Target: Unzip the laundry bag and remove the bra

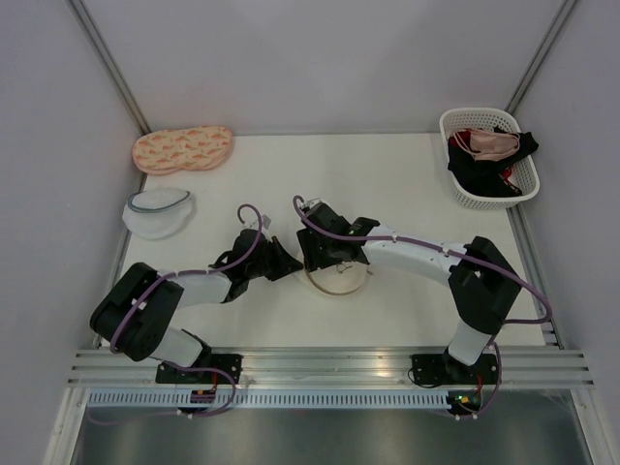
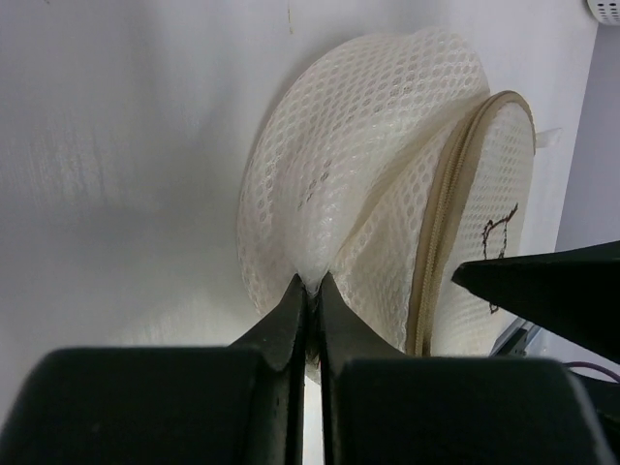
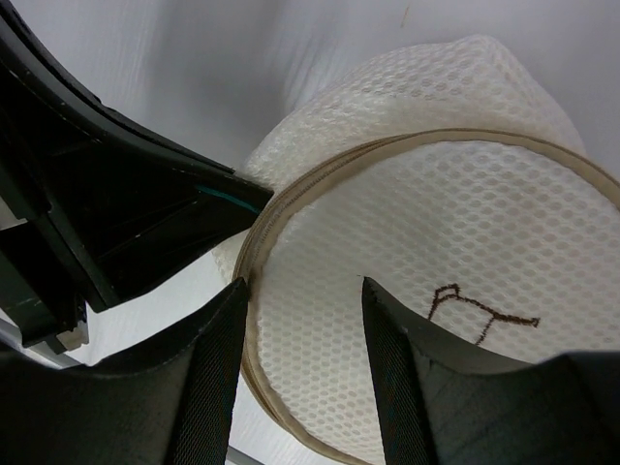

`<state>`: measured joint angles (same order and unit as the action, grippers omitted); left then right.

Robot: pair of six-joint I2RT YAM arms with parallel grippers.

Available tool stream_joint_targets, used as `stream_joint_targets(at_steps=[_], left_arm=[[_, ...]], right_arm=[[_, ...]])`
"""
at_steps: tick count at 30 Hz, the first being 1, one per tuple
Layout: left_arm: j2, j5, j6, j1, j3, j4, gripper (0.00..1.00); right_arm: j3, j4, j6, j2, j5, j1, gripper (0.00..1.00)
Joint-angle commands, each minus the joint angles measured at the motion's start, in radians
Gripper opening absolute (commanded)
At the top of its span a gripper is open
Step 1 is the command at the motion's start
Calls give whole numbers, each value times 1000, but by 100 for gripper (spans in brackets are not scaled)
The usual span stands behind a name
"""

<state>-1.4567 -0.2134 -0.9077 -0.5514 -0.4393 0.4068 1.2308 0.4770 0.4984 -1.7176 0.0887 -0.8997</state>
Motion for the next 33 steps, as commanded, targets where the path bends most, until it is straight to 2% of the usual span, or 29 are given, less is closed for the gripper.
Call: stream_joint_targets(at_steps=[1,6,8,9,11,12,17,22,27,32,33], left_arm=[[16,-23,-31,-2,14,59,2],[21,-30,-46,-2,30,79,2],[25,-30,-51,-2,34,84,2],[32,-30,-51,-2,37,84,2],[38,-30,-53,-2,40,84,2],[41,-30,-51,-2,42,83,2],[45,-27,-48,-1,47,76,2],[47,-23,-43,-1,63,76,2],[53,-20,-36,1,77,69,2],[75,-15,-20,1,85,43,2],[79,-14,-17,1,88,38,2]], right_arm=[[19,-44,23,-30,-29,-22,56],[22,-25,42,-72,9,-34,54],[21,-8,46,-88,26,-36,45],[21,-2,52,-102,49,-39,32],[13,8,52,-108,63,-41,16],[10,9,57,-106,75,-41,1],[-7,26,54,-48,115,-41,1],[-28,87,52,85,190,-39,0],[-21,221,92,208,394,-33,0],[-14,457,224,282,655,19,0],[-14,538,279,285,765,39,0]])
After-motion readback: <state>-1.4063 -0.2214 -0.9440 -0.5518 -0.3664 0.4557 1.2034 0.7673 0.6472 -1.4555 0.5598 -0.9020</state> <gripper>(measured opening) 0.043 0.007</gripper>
